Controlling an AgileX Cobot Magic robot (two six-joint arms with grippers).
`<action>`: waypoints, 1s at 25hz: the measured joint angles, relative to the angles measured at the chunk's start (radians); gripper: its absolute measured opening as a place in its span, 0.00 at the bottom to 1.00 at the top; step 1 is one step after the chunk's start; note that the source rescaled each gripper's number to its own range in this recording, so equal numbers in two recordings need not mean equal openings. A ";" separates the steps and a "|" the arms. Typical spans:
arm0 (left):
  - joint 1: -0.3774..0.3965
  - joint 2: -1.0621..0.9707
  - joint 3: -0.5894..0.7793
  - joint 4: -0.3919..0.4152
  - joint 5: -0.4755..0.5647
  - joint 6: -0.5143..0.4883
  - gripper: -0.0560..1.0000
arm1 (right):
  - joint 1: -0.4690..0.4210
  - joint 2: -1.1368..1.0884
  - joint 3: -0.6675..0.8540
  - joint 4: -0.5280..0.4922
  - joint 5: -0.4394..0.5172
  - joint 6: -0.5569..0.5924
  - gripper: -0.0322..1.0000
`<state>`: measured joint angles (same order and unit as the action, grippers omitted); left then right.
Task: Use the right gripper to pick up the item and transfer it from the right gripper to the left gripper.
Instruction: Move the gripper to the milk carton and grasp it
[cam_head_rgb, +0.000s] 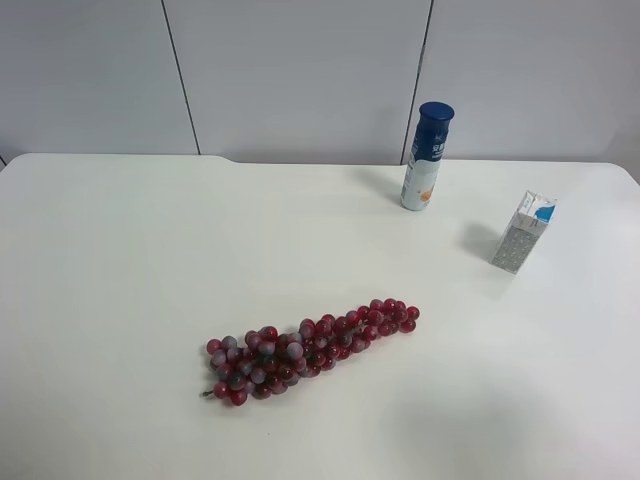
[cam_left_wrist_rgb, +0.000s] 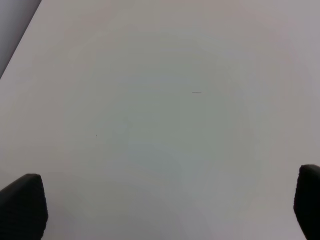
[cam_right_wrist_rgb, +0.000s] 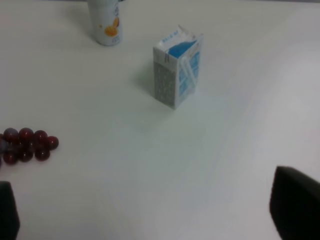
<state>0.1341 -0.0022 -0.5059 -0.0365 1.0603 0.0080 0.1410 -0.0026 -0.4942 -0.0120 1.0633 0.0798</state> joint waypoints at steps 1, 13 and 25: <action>0.000 0.000 0.000 0.000 0.000 0.000 1.00 | 0.000 0.000 0.000 0.000 0.000 0.000 0.98; 0.000 0.000 0.000 0.000 0.000 0.000 1.00 | 0.000 0.000 0.000 0.001 0.000 0.000 0.98; 0.000 0.000 0.000 0.000 0.000 0.000 1.00 | 0.000 0.412 -0.220 0.028 0.000 0.059 0.98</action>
<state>0.1341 -0.0022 -0.5059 -0.0365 1.0603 0.0080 0.1410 0.4092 -0.7141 0.0163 1.0634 0.1390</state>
